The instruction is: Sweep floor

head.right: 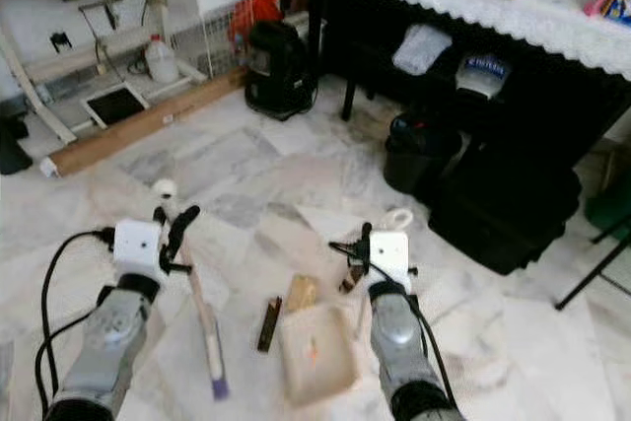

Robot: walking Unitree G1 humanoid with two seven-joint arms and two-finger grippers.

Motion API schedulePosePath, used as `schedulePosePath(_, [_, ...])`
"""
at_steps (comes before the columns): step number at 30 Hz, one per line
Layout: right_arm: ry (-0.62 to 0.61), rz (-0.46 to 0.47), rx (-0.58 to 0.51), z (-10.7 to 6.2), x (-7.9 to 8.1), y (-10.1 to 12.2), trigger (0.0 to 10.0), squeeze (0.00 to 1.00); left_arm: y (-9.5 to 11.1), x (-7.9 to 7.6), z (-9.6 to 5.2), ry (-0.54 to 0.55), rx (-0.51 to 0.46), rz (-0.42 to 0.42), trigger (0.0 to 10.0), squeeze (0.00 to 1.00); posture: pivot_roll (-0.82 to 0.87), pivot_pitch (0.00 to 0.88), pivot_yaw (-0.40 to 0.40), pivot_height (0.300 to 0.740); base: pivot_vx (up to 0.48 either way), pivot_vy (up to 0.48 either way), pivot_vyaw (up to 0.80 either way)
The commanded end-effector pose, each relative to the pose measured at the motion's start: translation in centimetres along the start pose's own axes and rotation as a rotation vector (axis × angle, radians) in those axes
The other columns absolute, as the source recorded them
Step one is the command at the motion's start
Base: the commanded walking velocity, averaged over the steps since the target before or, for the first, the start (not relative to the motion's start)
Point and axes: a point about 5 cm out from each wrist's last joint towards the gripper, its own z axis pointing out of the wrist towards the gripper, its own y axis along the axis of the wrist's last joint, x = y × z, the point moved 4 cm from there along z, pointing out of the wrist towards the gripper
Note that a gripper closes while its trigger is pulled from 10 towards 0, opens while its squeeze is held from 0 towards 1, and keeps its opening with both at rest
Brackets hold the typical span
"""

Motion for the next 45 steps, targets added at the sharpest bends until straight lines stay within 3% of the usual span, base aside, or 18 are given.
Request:
schedulePosePath(1, [-0.017, -0.014, -0.040, 0.5, -0.5, 1.1, 10.0, 0.00, 1.1, 0.7, 0.2, 0.015, -0.048, 0.012, 10.0, 0.00, 0.04, 0.072, -0.052, 0.740, 0.000, 0.000, 0.00])
schedulePosePath(11, [-0.057, -0.025, -0.039, 0.6, -1.5, 1.1, 10.0, 0.00, 1.0, 0.7, 0.4, 0.021, -0.057, -0.009, 10.0, 0.00, 0.03, 0.080, -0.057, 0.740, 0.000, 0.000, 0.00])
schedulePosePath(23, [-0.066, -0.019, 0.012, -0.3, -1.8, -0.6, 10.0, 0.00, 0.7, 0.7, 0.2, 0.022, -0.049, -0.096, 10.0, 0.00, 0.04, 0.088, -0.065, 0.740, 0.000, 0.000, 0.00])
schedulePosePath(33, [-0.125, -0.032, 0.071, -0.7, -2.8, -1.8, 10.0, 0.00, 0.9, 0.4, 0.5, 0.009, -0.056, -0.102, 10.0, 0.00, 0.04, 0.095, -0.069, 0.740, 0.000, 0.000, 0.00])
schedulePosePath(45, [-0.144, 0.030, 0.149, -0.6, -2.4, -2.9, 10.0, 0.00, 0.9, 1.7, 0.5, 0.066, -0.058, -0.144, 10.0, 0.00, 0.05, 0.093, -0.074, 0.740, 0.000, 0.000, 0.00])
